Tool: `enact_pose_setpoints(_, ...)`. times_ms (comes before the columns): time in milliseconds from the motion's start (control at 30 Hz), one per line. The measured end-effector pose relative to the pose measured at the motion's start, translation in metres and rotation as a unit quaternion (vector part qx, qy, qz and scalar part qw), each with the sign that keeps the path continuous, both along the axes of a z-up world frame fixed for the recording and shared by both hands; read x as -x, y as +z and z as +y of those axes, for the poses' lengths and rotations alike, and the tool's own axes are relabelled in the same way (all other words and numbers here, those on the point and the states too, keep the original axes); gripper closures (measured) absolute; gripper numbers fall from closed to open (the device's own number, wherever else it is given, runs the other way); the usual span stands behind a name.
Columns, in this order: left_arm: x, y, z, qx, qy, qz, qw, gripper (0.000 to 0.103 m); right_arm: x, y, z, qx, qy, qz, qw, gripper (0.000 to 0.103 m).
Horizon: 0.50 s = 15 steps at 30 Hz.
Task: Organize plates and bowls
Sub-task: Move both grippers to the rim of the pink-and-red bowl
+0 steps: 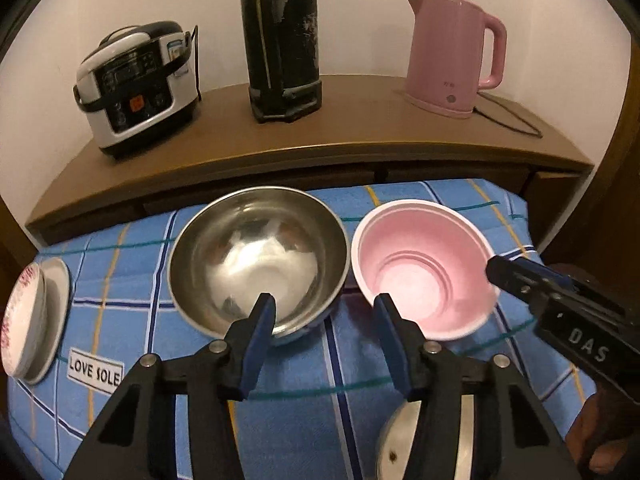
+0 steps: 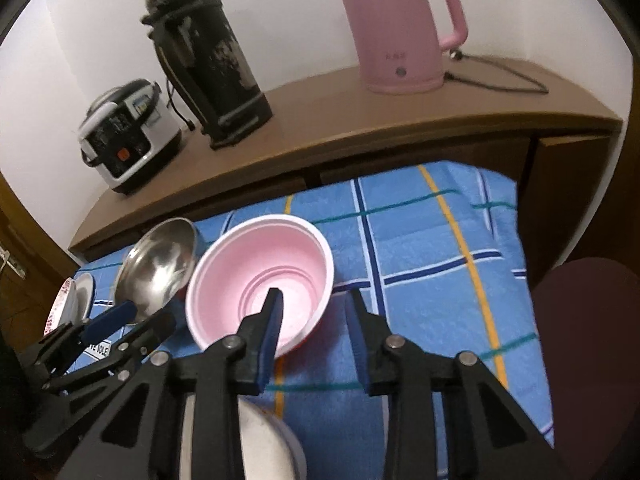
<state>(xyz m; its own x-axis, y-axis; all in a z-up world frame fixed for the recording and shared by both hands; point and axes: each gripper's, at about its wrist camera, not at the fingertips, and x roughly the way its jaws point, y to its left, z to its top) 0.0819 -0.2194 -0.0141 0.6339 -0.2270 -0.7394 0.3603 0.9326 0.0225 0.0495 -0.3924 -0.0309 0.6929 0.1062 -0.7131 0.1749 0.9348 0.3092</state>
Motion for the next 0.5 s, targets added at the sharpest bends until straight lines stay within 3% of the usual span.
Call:
enact_pose_setpoints(100,-0.004,-0.002,-0.006,-0.008,0.001,0.000,1.0000,0.049,-0.011,-0.010,0.002,-0.004,0.015,0.020,1.000,0.075)
enact_pose_setpoints(167,-0.007,-0.004,-0.008,-0.010,0.001,0.002,0.9999,0.049,-0.017,-0.018,0.001,-0.011,0.016,0.037,0.999,0.084)
enact_pose_setpoints(500,-0.012,-0.007,-0.014,-0.014,-0.002,0.000,0.9999,0.049,-0.015,-0.016,-0.004,-0.030,0.012,0.035,0.999,0.097)
